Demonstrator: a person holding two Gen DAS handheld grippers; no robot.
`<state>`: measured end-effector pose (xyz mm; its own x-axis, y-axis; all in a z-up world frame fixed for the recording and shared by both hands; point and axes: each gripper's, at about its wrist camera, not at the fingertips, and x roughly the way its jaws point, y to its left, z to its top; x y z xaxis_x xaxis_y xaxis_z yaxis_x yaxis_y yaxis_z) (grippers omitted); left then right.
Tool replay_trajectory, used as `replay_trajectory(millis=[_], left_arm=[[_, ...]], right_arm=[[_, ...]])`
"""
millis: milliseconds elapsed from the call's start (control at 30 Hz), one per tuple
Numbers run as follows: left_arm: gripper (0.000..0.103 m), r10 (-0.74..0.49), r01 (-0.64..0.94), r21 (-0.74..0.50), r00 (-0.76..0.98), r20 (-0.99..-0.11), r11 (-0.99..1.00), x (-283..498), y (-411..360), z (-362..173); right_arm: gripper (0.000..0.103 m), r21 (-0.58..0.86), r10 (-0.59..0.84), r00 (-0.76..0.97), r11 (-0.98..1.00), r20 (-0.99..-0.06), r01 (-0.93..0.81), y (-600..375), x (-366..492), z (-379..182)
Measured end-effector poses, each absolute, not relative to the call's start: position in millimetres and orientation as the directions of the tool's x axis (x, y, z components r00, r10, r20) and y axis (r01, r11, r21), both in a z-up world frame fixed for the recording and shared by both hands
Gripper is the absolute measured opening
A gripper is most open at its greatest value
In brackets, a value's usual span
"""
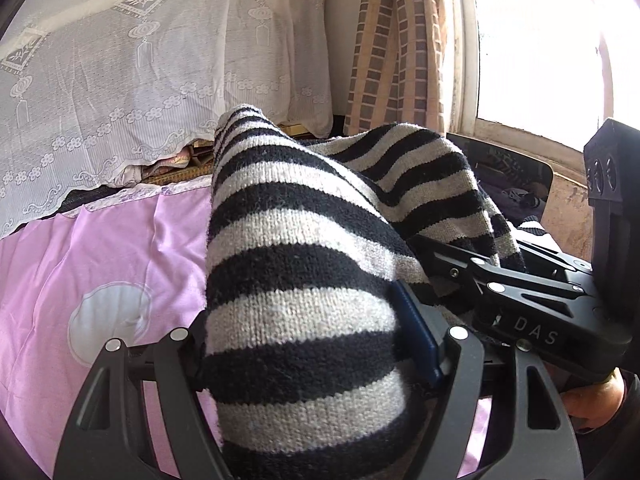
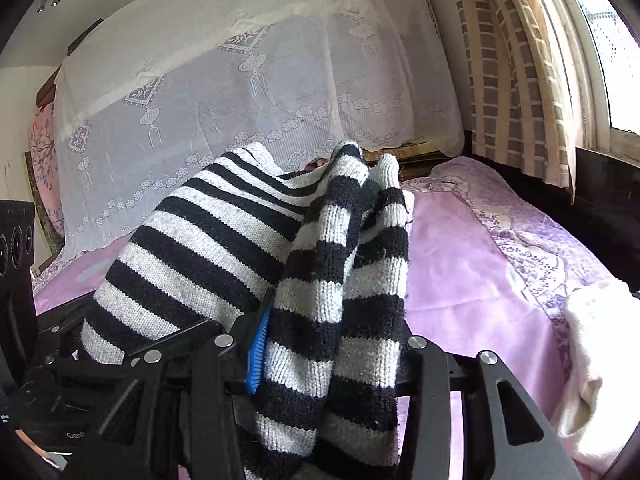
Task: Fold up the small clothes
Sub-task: 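Lift the bundle with both tools and carry it toward the window ledge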
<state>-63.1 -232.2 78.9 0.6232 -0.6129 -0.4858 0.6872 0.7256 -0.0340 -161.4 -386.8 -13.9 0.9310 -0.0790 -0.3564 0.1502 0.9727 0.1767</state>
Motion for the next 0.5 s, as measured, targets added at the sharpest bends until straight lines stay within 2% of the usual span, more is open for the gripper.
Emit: replay_trajectory(millis=[133,300,500], left_arm=[[0.072,-0.665,0.735,-0.055,0.575,-0.476,0.676,-74.9,-260.6,101.2],[0.072,-0.728,0.811,-0.011,0.519,-0.449,0.585,-98.7,-315.3,130.3],[0.072,-0.788,0.885,-0.001,0.414,-0.455,0.466,-124.9,-391.1,144.9]], right_arm=[[0.044,0.153,-0.130,0.929,0.969,-0.347,0.193,-409.8,-186.4,8.5],[0.044,0.152,-0.217,0.919,0.948,-0.330,0.279,-455.7,-227.1,36.1],[0.044,0.164,-0.339,0.877,0.897,-0.342,0.411,-517.4,-274.2,49.2]])
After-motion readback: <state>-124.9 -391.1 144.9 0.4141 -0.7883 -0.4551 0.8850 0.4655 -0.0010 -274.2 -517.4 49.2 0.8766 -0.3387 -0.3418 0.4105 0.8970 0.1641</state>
